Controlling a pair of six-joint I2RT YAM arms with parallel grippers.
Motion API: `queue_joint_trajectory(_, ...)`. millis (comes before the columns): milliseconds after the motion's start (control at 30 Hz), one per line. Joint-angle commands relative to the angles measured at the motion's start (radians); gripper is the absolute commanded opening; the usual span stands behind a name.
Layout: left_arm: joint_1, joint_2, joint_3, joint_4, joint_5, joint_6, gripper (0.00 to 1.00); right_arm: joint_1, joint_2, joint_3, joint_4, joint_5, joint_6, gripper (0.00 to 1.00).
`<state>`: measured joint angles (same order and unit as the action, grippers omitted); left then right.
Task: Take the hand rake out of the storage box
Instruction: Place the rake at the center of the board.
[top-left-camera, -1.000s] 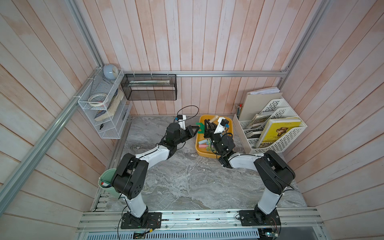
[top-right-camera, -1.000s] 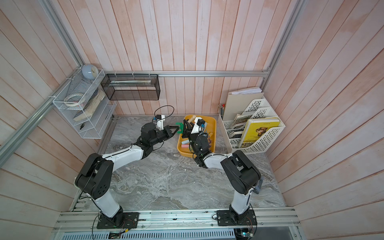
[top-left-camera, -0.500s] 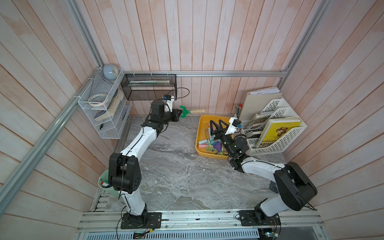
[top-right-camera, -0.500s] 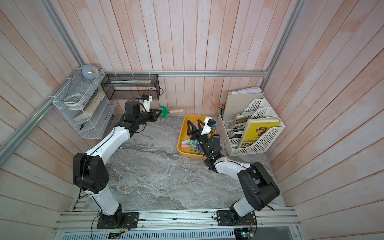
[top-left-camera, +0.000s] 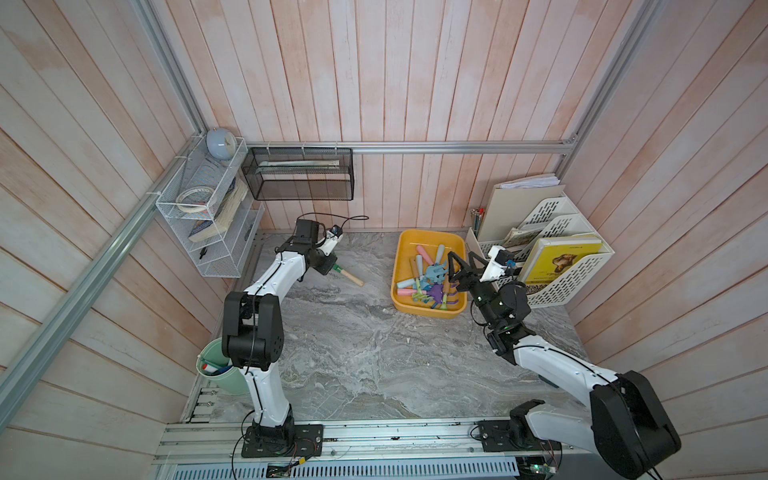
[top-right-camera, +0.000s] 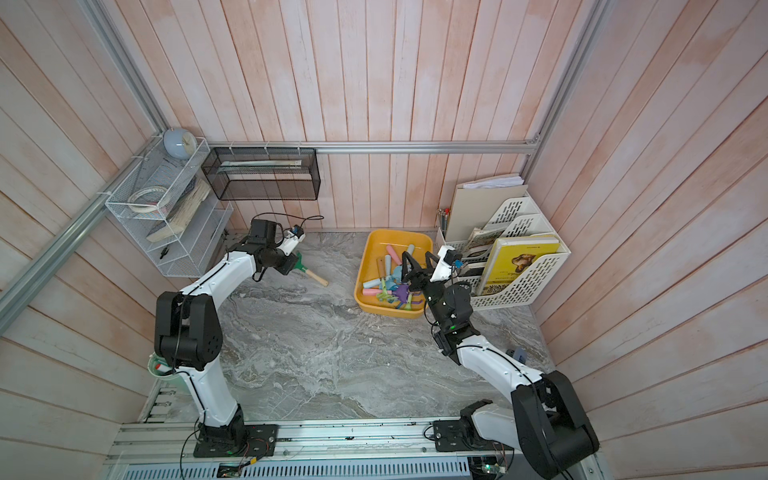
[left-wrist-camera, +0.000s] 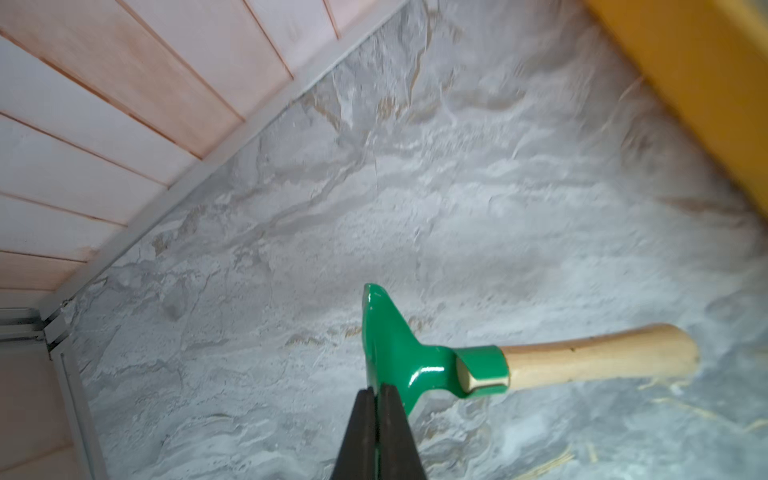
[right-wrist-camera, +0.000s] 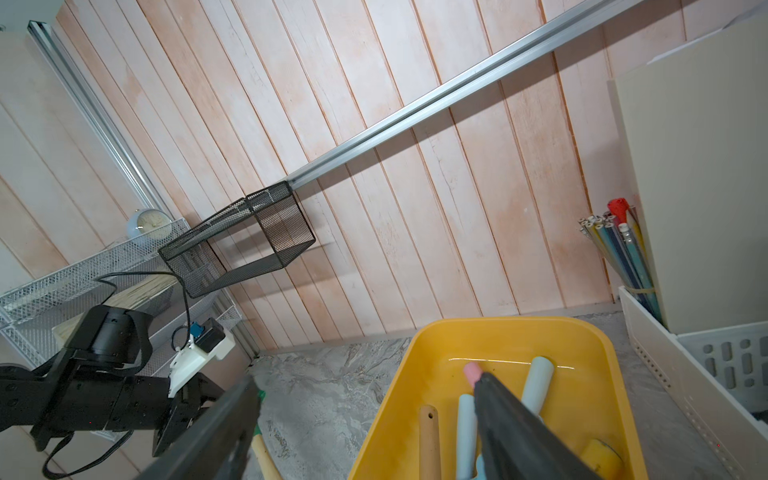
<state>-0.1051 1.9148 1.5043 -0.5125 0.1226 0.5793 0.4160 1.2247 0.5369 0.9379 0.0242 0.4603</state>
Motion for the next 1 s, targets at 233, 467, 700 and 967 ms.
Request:
queue_joint_trajectory(233, 0.060, 0.128, -0.008, -0.002, 0.041, 0.104, 0.09, -0.009, 0.082, 0.024, -0.034, -0.039, -0.014, 0.84)
queue_joint_trajectory(467, 0.070, 0.217, 0.053, -0.074, 0.097, 0.083, 0.28, -0.014, 0.099, 0.037, -0.057, -0.044, -0.018, 0.84)
queue_joint_trajectory(700, 0.071, 0.150, 0.054, -0.015, 0.090, -0.033, 0.44, -0.020, 0.063, 0.026, -0.071, -0.044, -0.014, 0.84)
queue_joint_trajectory(967, -0.059, -0.015, 0.087, 0.060, -0.503, -0.647, 1.00, -0.020, 0.047, 0.028, -0.091, -0.054, -0.021, 0.84)
